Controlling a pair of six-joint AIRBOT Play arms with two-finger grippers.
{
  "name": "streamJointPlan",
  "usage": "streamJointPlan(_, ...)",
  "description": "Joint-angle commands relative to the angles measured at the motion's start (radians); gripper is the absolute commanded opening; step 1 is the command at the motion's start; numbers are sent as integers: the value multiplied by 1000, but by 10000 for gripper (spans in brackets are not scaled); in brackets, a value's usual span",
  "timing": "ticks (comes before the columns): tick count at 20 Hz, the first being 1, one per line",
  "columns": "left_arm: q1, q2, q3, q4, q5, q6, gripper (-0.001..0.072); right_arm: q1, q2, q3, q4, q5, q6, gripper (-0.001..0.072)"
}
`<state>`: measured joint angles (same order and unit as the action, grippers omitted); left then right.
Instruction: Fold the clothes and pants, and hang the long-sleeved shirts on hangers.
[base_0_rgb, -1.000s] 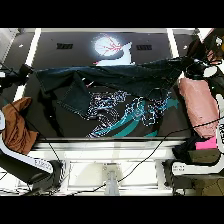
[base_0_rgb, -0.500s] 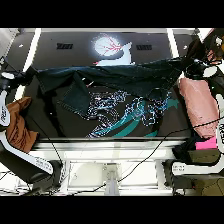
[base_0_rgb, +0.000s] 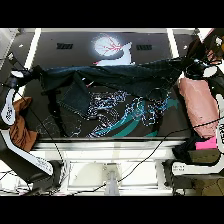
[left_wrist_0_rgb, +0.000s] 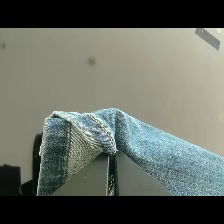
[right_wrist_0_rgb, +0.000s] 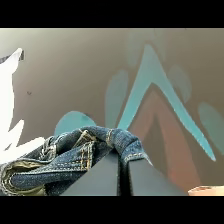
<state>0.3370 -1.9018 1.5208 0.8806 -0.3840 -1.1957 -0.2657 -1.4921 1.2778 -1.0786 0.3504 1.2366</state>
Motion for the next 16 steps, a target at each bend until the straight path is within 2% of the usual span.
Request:
streamJointPlan(1,-5,10,1,0,24,8,32,0,0,0,1,6,0,34)
streamJointPlan(3,-5,37,9,1,103,20,30,1,0,0,1,6,0,34)
streamJointPlan(4,-5,55,32,1,120,71,29,0,0,0,1,6,0,34)
streamJointPlan(7,-7,113,145,1,107,324,29,1,0,0,1,5,1,34)
streamJointPlan(9,-20,168,221,1,84,548,29,0,0,0,2,5,1,34)
streamJointPlan(11,-34,232,240,1,28,711,30,1,0,0,2,6,1,34)
streamJointPlan(12,-36,257,240,1,-45,738,30,1,0,0,2,6,2,34)
streamJointPlan(13,-35,272,240,1,-159,729,29,1,0,0,3,8,2,34)
streamJointPlan(15,-27,268,226,5,-405,689,26,1,0,0,5,24,2,34)
streamJointPlan(16,-28,264,184,50,-475,655,25,1,0,0,5,36,2,34)
